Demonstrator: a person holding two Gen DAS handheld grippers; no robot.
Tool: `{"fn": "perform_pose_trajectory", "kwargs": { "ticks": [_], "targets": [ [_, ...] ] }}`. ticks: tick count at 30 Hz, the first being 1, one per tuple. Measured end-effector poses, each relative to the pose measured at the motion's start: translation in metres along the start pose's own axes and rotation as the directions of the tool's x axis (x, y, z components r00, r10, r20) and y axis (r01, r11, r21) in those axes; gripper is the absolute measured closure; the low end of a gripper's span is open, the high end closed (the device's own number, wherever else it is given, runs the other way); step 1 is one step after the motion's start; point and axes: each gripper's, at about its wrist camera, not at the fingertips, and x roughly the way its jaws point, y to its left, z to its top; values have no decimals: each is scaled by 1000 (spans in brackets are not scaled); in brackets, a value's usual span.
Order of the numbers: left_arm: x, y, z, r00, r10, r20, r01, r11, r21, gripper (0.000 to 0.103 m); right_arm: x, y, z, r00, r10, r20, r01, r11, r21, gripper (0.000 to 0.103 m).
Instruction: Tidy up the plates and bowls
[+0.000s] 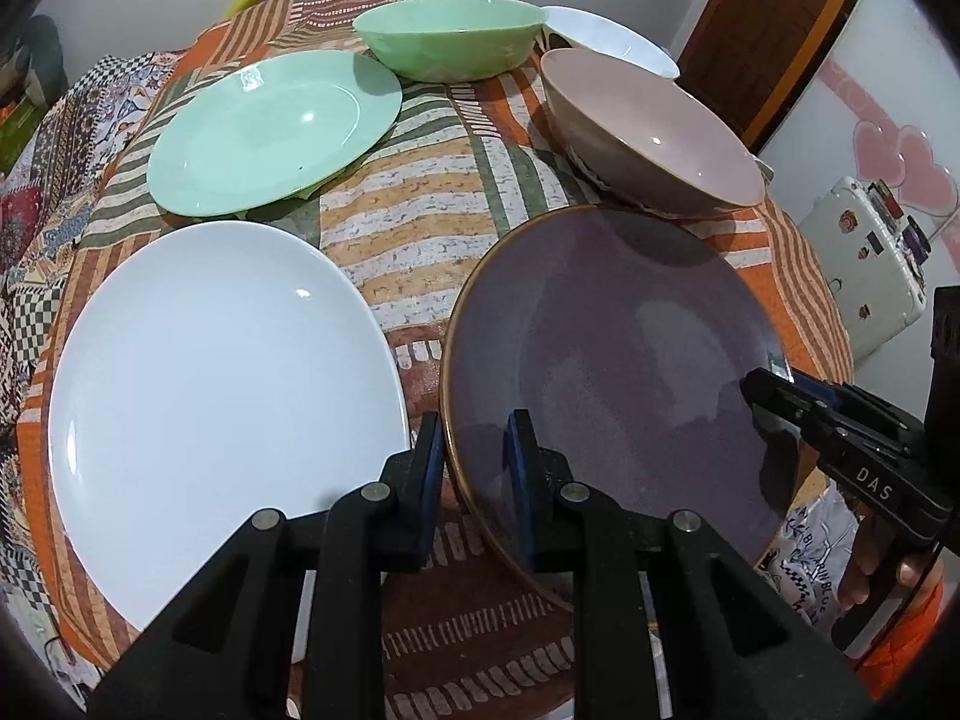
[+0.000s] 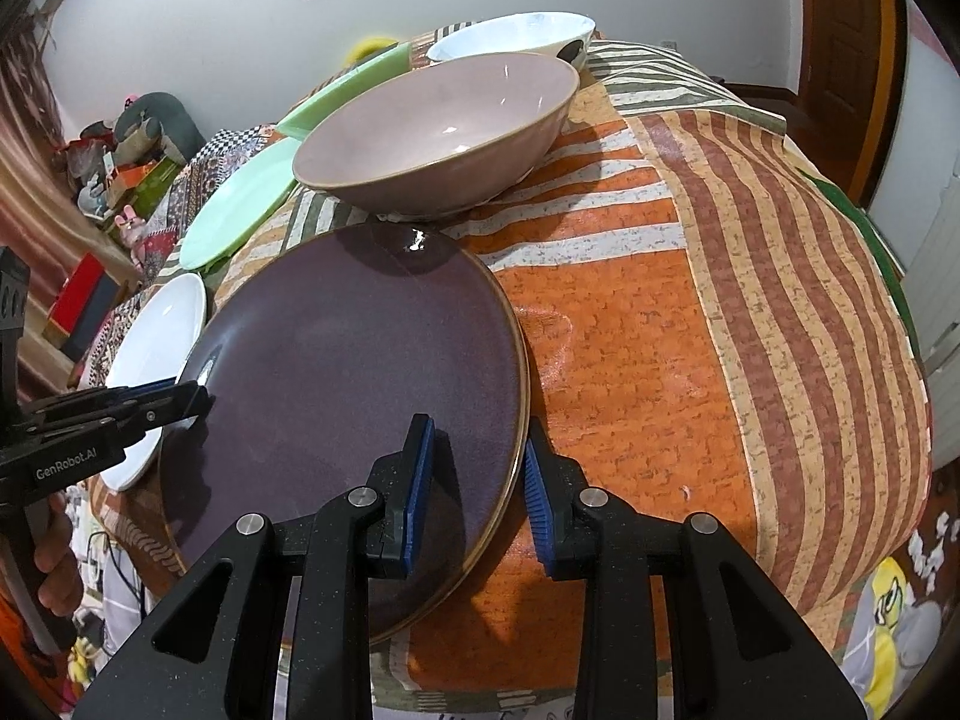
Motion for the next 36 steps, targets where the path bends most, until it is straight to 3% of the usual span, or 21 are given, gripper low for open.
{"fn": "perform_pose_trajectory", "kwargs": {
  "ticks": [7, 18, 20, 22, 25, 29, 36],
  "targets": [
    [-18, -3, -3, 999, 5, 35, -6, 1000, 21, 83, -14, 1, 2, 999, -20, 34, 20, 1000, -13, 66],
    [-90, 3, -11, 979, 44, 201, -53, 998, 37, 77, -51, 30, 13, 991, -7, 132, 19, 996, -92, 58],
    [-105, 9, -14, 970, 63, 237, -71, 997, 27, 71, -57, 39, 17, 988, 6, 155, 11, 994, -109, 55],
    [-117, 15, -18, 959, 81, 271, -87, 996, 12, 54, -63, 48, 21, 984, 20, 176, 2, 992, -126, 50],
    [-134, 30, -23, 941, 126, 313, -125, 992, -23, 38, -66, 62, 26, 977, 35, 210, -3, 989, -148, 37],
    [-144, 53, -31, 923, 204, 327, -194, 979, -63, 34, -66, 83, 31, 972, 69, 226, -28, 983, -182, 31],
    [-138, 101, -46, 931, 247, 271, -210, 965, -157, 34, -43, 118, 36, 974, 120, 194, -70, 966, -250, 31]
  ]
}}
